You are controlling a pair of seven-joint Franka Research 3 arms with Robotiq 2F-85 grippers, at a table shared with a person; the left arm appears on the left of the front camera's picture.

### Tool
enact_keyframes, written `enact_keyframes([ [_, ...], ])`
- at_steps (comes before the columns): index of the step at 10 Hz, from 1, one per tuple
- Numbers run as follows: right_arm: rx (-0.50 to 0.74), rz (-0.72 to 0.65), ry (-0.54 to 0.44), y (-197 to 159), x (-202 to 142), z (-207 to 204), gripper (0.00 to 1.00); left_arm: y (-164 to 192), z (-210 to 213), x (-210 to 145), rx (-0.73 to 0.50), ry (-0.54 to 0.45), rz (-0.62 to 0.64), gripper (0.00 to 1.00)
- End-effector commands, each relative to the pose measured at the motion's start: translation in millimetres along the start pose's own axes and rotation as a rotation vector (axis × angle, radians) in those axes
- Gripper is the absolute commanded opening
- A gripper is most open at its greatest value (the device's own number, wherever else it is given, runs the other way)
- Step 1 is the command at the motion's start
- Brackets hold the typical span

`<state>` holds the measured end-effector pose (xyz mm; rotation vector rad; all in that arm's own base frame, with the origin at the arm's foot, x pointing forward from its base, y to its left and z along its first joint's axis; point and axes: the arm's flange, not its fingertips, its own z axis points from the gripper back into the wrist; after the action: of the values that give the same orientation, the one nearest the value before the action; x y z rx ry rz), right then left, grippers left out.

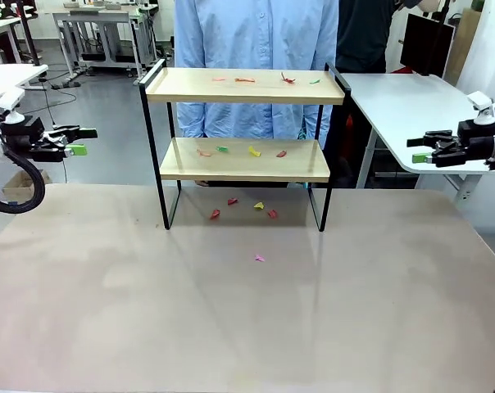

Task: Clean the shelf.
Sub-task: Pick up the Duster handed by the human.

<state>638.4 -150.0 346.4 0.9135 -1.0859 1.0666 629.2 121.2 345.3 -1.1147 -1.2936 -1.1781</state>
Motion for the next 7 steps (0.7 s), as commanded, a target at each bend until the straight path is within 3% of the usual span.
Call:
enact_keyframes([
  [1,-0.003,0.003,0.000,-0.4,1.4,-0.2,1.00,0.6,0.1,0.8,0.004,0.008,-0.002,1.00],
  [7,-0.003,0.003,0.000,-0.4,1.4,-0.2,1.00,0.6,0.1,0.8,0.004,0.008,-0.002,1.00],
])
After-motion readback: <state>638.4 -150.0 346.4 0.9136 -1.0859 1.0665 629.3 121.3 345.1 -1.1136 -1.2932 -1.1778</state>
